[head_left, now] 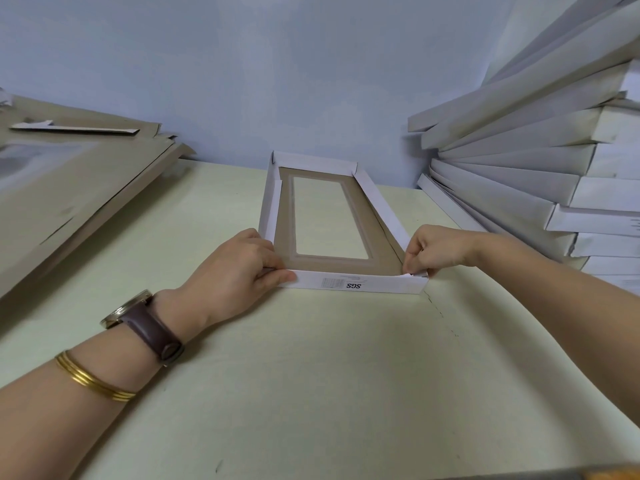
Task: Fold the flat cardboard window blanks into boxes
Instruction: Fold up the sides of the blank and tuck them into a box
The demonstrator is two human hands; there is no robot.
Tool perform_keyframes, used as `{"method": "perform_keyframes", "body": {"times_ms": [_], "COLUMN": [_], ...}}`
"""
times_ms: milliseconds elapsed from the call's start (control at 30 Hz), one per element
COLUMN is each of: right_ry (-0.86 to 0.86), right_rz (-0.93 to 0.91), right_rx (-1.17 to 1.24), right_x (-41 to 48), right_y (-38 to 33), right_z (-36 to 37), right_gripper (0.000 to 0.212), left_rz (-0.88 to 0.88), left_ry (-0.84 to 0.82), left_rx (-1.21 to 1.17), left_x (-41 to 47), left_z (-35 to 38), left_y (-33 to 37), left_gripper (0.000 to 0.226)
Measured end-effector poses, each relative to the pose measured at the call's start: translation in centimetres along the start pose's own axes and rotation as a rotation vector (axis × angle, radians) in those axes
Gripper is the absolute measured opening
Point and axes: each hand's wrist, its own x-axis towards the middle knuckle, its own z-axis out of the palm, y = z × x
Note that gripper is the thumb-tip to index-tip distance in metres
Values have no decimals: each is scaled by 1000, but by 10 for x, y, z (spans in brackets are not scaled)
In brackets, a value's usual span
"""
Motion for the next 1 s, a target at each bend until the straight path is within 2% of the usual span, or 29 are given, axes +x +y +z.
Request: {"method": "perform_keyframes", "body": {"times_ms": [233, 367, 667, 933, 1000], "right_ry": [24, 36, -2, 8, 4], "right_rz": [10, 38, 75, 45, 48], "right_rx": [-68, -125, -61, -58, -37], "right_x": [-1, -1, -3, -7, -8], "right_y": [-3, -9, -11, -10, -12], "right_z": [1, 2, 1, 4, 4], "right_gripper": [11, 17, 26, 11, 14], "left_rz": [-5, -4, -8, -10, -9], "left_ry": [-8, -11, -8, -15, -11], "left_rx": [-3, 2, 8, 13, 13], "left_x": [0, 0, 0, -1, 0], "left_z": [0, 0, 0, -1, 0], "left_y": [0, 1, 0, 0, 1], "left_gripper": [29, 29, 31, 32, 31]}}
